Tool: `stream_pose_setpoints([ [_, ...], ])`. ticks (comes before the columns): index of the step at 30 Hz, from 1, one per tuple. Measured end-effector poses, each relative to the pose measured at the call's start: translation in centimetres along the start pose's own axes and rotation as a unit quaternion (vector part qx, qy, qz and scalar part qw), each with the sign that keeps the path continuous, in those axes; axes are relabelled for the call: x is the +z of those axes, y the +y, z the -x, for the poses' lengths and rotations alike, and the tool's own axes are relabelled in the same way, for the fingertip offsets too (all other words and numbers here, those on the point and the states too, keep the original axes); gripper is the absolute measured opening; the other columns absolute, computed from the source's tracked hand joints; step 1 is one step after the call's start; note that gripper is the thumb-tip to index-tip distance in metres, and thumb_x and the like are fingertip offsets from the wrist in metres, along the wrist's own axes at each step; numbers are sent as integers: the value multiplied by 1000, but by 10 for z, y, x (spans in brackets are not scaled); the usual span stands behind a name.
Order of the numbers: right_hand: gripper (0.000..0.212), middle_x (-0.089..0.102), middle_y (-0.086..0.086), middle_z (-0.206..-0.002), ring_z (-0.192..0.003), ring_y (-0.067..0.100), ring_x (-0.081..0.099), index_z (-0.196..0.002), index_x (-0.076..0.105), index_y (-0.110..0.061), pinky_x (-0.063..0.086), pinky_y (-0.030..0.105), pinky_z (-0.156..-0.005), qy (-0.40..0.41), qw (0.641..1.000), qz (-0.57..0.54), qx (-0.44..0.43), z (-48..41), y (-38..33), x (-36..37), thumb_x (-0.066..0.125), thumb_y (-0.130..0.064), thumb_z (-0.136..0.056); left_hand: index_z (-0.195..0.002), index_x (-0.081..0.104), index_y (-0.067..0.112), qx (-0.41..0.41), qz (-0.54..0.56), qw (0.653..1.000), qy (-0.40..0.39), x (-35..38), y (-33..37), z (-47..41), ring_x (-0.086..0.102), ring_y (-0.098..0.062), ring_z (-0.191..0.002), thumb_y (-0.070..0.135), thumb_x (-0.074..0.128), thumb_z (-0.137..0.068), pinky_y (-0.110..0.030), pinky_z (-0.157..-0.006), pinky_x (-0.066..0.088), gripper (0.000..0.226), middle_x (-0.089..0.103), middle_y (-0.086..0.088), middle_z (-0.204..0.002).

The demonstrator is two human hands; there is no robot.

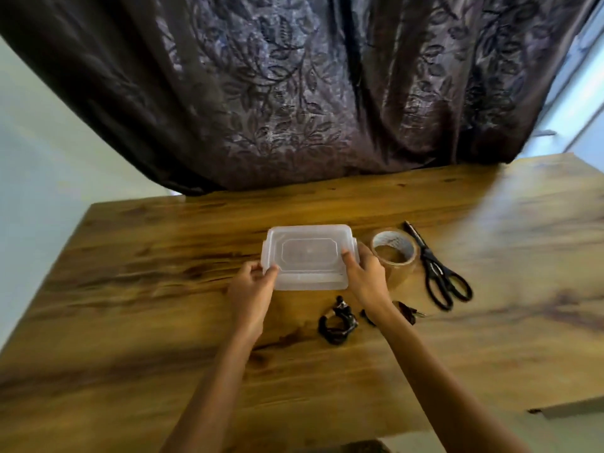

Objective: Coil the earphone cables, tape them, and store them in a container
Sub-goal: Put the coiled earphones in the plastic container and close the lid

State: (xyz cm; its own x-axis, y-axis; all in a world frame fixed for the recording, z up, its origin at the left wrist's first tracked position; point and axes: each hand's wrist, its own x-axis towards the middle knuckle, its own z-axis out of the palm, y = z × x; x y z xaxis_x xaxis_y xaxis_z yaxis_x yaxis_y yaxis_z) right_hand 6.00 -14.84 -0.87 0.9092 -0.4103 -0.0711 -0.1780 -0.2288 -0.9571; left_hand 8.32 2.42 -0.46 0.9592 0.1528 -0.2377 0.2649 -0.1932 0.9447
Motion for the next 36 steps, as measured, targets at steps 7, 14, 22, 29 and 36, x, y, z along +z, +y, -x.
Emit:
stream_pose_setpoints([
  [7,55,52,10,-131,-100,13,49,-145,25,-13,48,31,-84,-30,997,43,50,-12,11,20,39,-37,-97,-120,52,8,-10,3,1000,4,-2,-25,-12,62,-20,-95,27,64,-85,-38,-84,54,42,62,-8,-106],
  [14,54,57,2,-110,-110,28,57,-147,20,-12,47,33,-86,-28,996,61,59,-13,14,25,34,-34,-100,-115,54,10,16,-29,999,10,-1,-32,-15,62,-12,-83,29,63,-86,-23,-65,52,36,61,3,-94],
  [22,54,43,11,-142,-128,25,43,-146,23,-11,41,45,-104,-6,994,109,-18,-14,16,31,34,-35,-99,-96,65,9,139,-212,966,59,-4,-22,-4,58,-8,-61,33,53,-92,-21,-50,47,27,62,3,-72],
  [29,40,58,-2,-123,-110,5,53,-129,48,-14,49,21,-90,62,990,48,-114,2,-21,28,57,-22,-91,-74,63,18,143,-126,974,121,-25,6,3,54,-24,-59,44,38,-95,-25,-49,32,41,57,-9,-61],
  [36,16,67,-22,-83,-80,-4,63,-83,69,-20,52,14,-69,-18,965,18,-261,35,-29,58,75,-9,-75,-124,51,12,-81,201,976,36,-78,-5,-22,59,-20,-97,65,21,-88,-32,-83,46,71,61,-6,-108],
])
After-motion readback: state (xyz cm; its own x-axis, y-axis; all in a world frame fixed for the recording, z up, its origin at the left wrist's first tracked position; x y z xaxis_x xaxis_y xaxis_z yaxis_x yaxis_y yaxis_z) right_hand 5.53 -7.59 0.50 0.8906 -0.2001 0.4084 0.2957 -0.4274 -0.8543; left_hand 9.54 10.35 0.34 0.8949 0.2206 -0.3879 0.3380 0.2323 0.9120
